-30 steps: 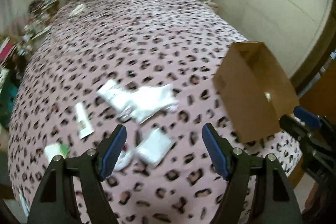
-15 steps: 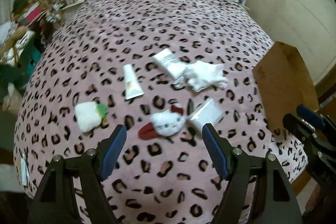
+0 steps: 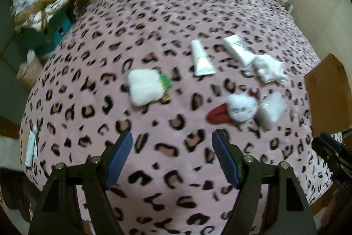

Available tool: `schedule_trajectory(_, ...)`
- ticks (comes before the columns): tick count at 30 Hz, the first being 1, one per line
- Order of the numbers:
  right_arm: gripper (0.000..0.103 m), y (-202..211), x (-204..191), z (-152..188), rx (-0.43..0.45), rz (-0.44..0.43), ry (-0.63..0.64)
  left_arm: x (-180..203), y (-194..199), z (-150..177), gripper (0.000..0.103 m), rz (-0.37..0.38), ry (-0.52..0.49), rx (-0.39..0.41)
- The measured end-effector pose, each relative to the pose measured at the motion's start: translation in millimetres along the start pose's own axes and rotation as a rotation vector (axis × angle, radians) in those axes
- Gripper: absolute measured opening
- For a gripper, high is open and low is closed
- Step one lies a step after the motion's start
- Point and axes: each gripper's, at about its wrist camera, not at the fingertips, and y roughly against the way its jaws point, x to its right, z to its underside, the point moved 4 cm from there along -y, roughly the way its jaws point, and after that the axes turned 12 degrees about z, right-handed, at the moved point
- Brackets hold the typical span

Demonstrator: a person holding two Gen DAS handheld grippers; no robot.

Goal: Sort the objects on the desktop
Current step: 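Withdraw both tools from the box back over the bed items, then grasp the white plush with the left tool while the right tool grasps the white tube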

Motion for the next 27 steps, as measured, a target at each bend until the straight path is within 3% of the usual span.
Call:
schedule_trajectory(5, 0.063, -19, -9, -1, -0.016, 0.019, 0.025, -32, -14, 4, 0.076, -0.015, 0.060, -0.020)
schedule_trajectory(14, 0.063, -48, -33, -37, -0.019, 0.029, 0.066, -69, -41, -30, 0.076, -0.035, 0.124, -0.022)
schedule_trajectory(18, 0.063, -66, -58, -59, -0.025, 0.009, 0.095, -73, -60, -46, 0.076, -0.029, 0.126, -0.039)
schedule_trajectory(20, 0.063, -75, -72, -70, -0.029, 0.005, 0.120, -75, -74, -54, 0.086, -0.027, 0.122, -0.055)
schedule_trajectory(27, 0.063, -127, -127, -114, -0.076, 0.019, 0.219, -88, -115, -68, 0.086, -0.018, 0.168, -0.095)
